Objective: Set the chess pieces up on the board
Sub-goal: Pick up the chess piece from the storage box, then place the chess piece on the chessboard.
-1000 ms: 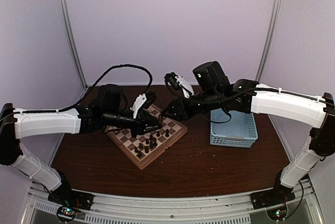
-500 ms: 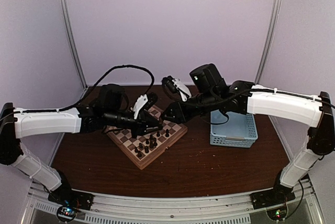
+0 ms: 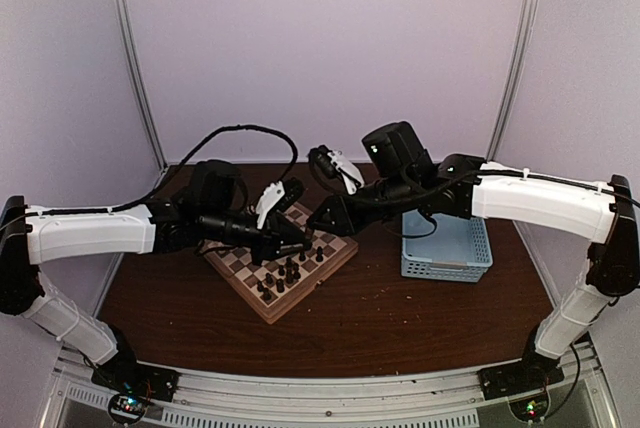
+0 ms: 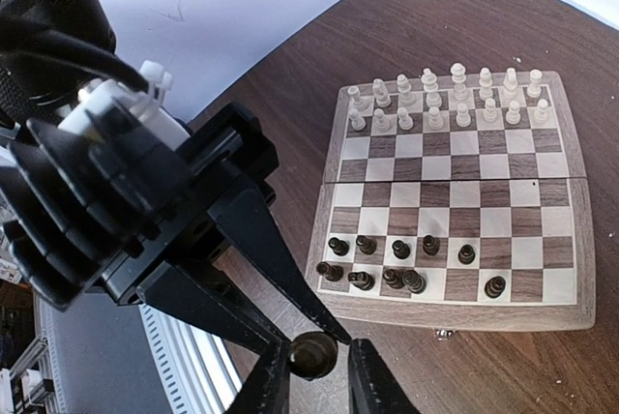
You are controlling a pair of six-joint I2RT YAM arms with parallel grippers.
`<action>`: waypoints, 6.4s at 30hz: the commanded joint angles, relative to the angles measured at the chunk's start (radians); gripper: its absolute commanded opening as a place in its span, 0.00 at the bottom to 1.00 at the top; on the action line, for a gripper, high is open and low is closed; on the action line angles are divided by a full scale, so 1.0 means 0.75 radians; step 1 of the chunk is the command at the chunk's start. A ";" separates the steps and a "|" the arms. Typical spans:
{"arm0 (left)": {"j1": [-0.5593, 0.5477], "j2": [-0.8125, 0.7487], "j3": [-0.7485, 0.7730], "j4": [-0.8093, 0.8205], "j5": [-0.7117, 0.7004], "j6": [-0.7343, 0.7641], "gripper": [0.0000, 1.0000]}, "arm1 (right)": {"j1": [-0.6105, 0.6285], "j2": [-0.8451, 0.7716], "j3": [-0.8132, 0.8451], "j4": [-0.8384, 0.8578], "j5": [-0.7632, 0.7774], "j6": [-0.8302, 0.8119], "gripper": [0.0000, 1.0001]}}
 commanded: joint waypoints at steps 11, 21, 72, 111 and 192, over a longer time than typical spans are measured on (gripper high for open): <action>-0.025 -0.005 0.033 0.012 -0.016 0.038 0.11 | -0.001 -0.005 0.015 0.036 -0.011 -0.005 0.19; -0.025 -0.009 0.026 0.012 -0.074 0.039 0.09 | -0.001 -0.032 -0.007 0.023 0.038 -0.032 0.00; 0.102 -0.268 -0.171 -0.021 -0.751 -0.214 0.09 | -0.091 0.665 0.321 0.044 0.320 -0.388 0.03; 0.102 -0.246 -0.163 -0.036 -0.746 -0.193 0.09 | -0.089 0.787 0.456 -0.087 0.308 -0.400 0.14; 0.190 0.195 0.467 -0.442 0.496 -0.563 0.13 | 0.037 -0.108 -0.515 0.990 0.158 -1.275 0.65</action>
